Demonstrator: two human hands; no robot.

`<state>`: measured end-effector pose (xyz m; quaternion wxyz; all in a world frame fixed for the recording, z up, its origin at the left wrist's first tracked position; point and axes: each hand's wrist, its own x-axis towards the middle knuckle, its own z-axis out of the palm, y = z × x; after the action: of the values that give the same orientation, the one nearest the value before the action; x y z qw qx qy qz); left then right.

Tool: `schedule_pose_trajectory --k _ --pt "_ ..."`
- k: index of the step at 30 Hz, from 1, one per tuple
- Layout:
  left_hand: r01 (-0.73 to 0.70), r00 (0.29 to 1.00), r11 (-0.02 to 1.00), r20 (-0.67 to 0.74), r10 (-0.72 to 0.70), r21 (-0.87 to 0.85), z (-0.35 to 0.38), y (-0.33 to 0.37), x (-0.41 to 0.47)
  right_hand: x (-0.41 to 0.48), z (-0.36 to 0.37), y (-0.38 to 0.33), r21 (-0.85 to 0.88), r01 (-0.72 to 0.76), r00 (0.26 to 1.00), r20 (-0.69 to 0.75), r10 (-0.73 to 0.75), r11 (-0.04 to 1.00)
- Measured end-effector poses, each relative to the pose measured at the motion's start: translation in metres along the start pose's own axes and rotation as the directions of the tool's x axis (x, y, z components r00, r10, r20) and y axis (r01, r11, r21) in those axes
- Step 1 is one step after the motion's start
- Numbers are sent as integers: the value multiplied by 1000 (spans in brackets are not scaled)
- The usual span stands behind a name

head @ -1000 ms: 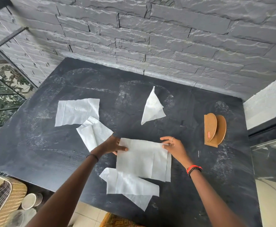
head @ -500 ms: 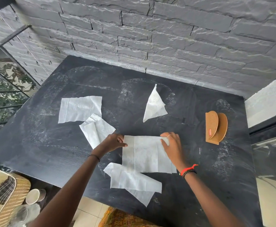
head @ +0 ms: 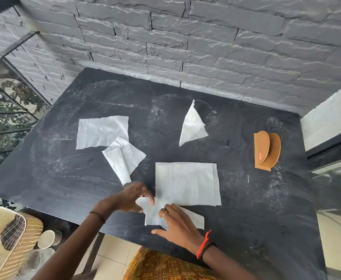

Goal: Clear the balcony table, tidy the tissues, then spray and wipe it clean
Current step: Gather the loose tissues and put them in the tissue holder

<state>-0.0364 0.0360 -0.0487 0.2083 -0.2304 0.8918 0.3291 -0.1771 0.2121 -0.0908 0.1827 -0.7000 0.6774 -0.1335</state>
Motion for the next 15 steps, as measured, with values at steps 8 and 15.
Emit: schedule_pose_trajectory --k 8,15 --pt "-54 993 989 -98 67 139 -2 1 1 15 6 -30 175 -148 988 -19 154 973" --pt "-30 995 989 -103 15 -147 -26 9 -7 10 -21 -45 474 -400 909 93 407 784"
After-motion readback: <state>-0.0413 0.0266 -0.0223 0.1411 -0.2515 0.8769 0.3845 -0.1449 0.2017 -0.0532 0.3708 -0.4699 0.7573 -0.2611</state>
